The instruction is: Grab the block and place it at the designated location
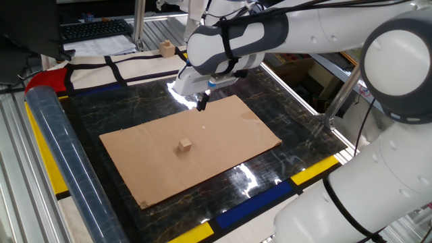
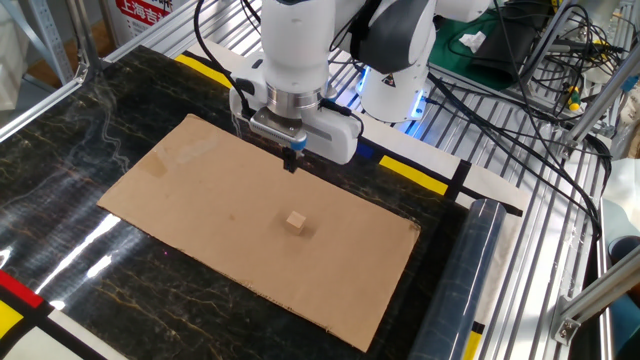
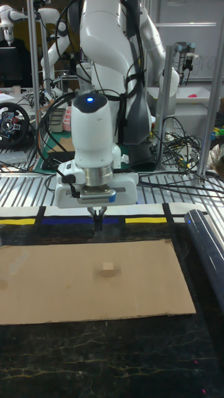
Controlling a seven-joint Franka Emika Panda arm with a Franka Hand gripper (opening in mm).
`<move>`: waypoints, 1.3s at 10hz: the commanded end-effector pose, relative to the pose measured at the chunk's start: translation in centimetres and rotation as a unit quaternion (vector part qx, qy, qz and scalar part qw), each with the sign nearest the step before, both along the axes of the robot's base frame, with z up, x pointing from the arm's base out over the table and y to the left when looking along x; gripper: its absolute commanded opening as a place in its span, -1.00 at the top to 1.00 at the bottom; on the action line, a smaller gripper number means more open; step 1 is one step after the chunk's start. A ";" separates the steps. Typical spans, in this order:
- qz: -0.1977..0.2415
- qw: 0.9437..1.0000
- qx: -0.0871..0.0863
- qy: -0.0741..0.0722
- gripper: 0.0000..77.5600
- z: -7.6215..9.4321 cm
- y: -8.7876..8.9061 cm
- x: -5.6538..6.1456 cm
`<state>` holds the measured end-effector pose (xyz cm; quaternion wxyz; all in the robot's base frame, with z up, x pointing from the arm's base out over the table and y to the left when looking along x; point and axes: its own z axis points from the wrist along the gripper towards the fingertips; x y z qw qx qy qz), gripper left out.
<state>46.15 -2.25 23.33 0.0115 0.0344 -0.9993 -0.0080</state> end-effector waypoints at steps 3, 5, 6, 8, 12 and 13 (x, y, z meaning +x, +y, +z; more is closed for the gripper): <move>0.046 0.999 -0.018 0.008 0.97 1.2 -5.4 -0.8; 0.049 0.999 -0.021 0.006 0.97 1.2 -5.4 -0.8; 0.050 0.999 -0.021 0.005 0.97 1.2 -5.4 -0.8; 0.051 0.999 -0.019 0.002 0.97 1.2 -5.4 -0.8; 0.052 0.998 -0.020 0.002 0.97 1.2 -5.4 -0.8; 0.051 0.999 -0.019 0.002 0.97 1.2 -5.4 -0.8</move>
